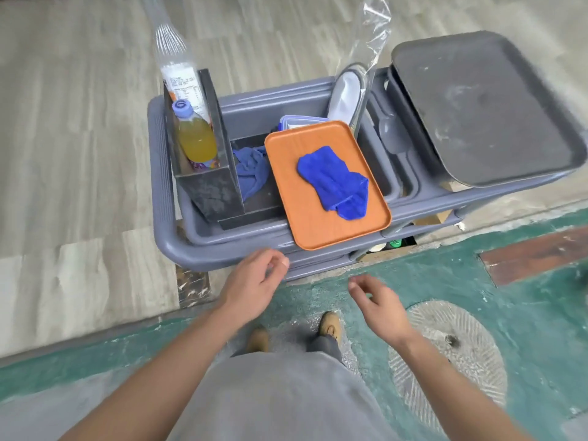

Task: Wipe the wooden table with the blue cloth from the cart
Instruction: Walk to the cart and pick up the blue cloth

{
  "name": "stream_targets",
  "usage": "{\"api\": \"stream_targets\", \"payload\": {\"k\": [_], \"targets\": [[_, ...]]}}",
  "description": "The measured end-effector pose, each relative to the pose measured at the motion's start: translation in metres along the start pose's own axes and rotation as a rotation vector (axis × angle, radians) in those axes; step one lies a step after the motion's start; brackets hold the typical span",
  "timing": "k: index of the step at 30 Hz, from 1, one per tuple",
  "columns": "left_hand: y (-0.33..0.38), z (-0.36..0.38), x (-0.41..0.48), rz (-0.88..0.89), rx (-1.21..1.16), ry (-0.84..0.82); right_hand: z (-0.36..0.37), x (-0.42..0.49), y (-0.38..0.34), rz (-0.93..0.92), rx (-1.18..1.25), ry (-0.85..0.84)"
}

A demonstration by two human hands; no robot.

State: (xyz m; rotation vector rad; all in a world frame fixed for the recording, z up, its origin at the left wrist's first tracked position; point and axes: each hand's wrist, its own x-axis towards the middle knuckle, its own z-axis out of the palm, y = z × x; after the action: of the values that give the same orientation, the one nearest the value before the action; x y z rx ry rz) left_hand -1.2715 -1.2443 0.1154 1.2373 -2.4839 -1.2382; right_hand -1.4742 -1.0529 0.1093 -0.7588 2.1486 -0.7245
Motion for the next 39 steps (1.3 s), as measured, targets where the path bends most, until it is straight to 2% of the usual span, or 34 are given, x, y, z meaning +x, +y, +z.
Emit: {"api": "stream_targets", "payload": {"k": [5, 8, 13, 17, 20, 25, 31, 35, 39], "targets": [[0.020, 0.010, 0.030, -0.099, 0.078, 0.266, -0.048, 0.061, -0.056, -0.354, 0.024, 0.075], [0.012, 0.020, 0.038, -0.169, 0.189, 0.350, -0.065, 0.113, -0.078, -0.485, -0.138, 0.128], [0.001, 0.039, 0.038, -0.251, 0.398, 0.302, -0.068, 0.180, -0.100, -0.509, -0.548, 0.097], [0.002, 0.042, 0.040, -0.280, 0.415, 0.315, -0.060, 0.207, -0.103, -0.528, -0.723, -0.035], [0.004, 0.042, 0.040, -0.298, 0.386, 0.313, -0.055, 0.215, -0.096, -0.529, -0.790, -0.045], [0.006, 0.042, 0.039, -0.309, 0.371, 0.312, -0.046, 0.218, -0.088, -0.599, -0.792, 0.077], [0.014, 0.042, 0.041, -0.332, 0.358, 0.329, -0.042, 0.219, -0.086, -0.701, -0.710, 0.133], [0.022, 0.038, 0.039, -0.358, 0.281, 0.350, -0.042, 0.220, -0.087, -0.721, -0.653, 0.135], [0.028, 0.039, 0.018, -0.376, 0.128, 0.471, -0.047, 0.225, -0.092, -0.711, -0.551, 0.082]]}}
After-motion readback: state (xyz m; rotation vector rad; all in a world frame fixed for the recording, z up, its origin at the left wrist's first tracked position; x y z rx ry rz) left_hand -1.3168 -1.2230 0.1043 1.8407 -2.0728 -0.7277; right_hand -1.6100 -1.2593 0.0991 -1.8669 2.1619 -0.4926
